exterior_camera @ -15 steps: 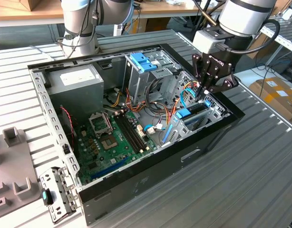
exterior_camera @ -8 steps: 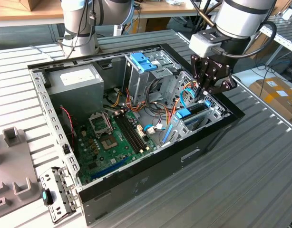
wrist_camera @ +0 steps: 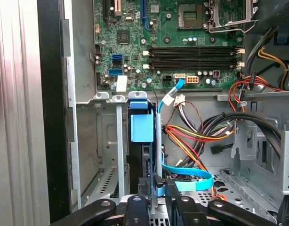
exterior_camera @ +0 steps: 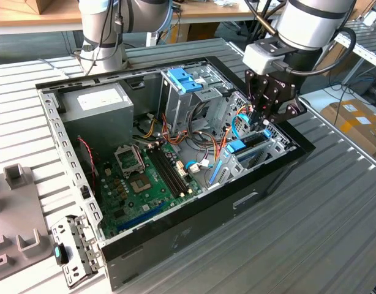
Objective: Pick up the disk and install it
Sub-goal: 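Insert the first disk wire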
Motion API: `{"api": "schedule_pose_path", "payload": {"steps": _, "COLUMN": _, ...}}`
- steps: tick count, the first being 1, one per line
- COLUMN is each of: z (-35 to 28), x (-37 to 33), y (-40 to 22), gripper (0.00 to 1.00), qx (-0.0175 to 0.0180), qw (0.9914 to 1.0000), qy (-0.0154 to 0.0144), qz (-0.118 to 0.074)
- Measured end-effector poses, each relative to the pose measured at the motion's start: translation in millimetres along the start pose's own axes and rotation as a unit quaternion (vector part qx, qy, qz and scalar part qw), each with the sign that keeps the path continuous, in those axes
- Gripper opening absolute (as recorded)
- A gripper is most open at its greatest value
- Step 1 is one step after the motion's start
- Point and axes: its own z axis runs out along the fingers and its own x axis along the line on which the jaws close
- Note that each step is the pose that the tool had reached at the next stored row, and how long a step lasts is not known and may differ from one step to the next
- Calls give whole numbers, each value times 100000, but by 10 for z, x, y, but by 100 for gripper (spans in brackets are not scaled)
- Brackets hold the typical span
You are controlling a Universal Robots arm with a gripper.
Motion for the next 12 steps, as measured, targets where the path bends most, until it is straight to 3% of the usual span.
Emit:
{"api": "schedule_pose_path", "payload": {"steps": 2, "z": 1, "x": 2, "y": -1, "gripper": 29, "qx": -71, "qw": 100000, "qy": -8, "qz": -3}}
{"api": "schedule_pose_path", "payload": {"steps": 3, "z": 3, "x": 2, "y": -5, "gripper": 29, "qx": -408, "qw": 99999, "qy": 2, "qz": 50}}
{"api": "schedule_pose_path", "payload": {"steps": 4, "z": 8, "x": 2, "y": -5, "gripper": 29, "qx": -885, "qw": 99996, "qy": 37, "qz": 212}}
{"api": "schedule_pose_path", "payload": {"steps": 5, "z": 19, "x": 4, "y": -4, "gripper": 29, "qx": -1827, "qw": 99982, "qy": 80, "qz": 542}}
{"api": "schedule_pose_path", "payload": {"steps": 8, "z": 35, "x": 4, "y": -3, "gripper": 29, "qx": -3179, "qw": 99946, "qy": 141, "qz": 769}}
{"api": "schedule_pose_path", "payload": {"steps": 12, "z": 36, "x": 4, "y": -3, "gripper": 29, "qx": -3282, "qw": 99943, "qy": 134, "qz": 785}}
